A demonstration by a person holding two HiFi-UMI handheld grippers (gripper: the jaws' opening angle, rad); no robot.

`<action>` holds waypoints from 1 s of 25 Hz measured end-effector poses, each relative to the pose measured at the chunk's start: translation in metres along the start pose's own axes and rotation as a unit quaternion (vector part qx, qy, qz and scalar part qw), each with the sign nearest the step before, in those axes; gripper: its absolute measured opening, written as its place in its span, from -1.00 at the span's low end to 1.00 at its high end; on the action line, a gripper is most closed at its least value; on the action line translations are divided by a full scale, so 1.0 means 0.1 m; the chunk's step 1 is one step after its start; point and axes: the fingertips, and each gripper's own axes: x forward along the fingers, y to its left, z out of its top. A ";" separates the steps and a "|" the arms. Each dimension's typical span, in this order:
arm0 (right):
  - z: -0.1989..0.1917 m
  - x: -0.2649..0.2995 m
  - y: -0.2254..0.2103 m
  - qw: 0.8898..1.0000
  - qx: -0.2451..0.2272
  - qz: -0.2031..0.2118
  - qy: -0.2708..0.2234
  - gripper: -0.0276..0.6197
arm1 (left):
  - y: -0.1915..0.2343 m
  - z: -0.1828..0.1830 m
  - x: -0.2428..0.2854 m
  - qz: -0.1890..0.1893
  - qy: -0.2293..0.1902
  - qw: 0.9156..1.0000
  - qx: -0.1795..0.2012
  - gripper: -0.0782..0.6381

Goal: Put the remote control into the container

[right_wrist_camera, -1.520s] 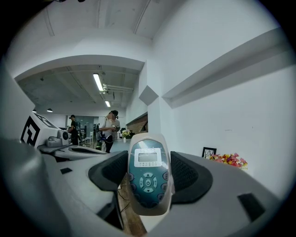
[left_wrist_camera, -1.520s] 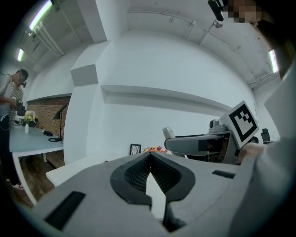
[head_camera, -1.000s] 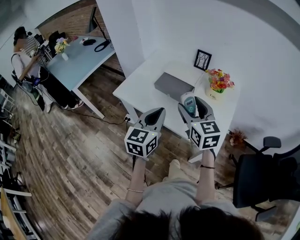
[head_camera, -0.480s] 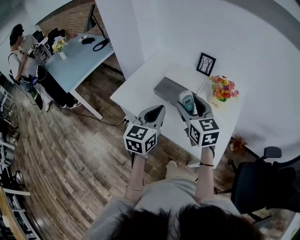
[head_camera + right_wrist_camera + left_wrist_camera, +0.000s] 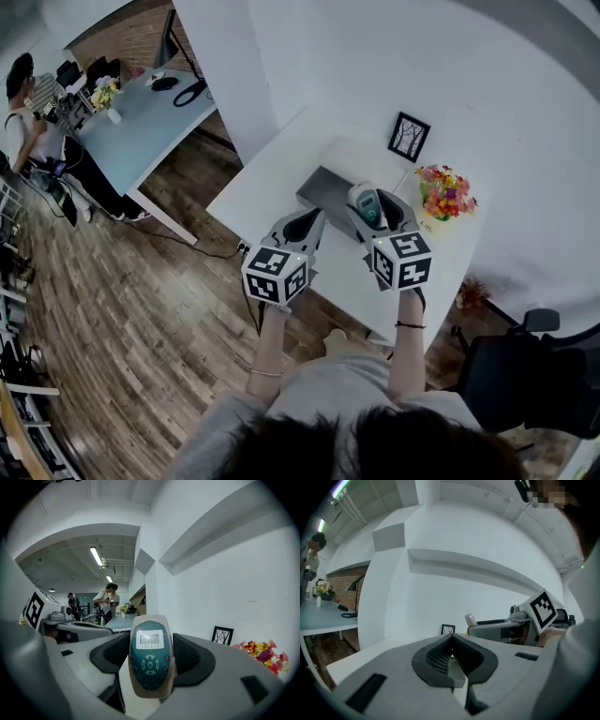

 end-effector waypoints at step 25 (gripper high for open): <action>-0.40 0.87 -0.36 0.996 0.027 0.026 0.086 -0.03 | 0.63 -0.52 0.70 0.004 0.081 0.994 -0.077 -0.77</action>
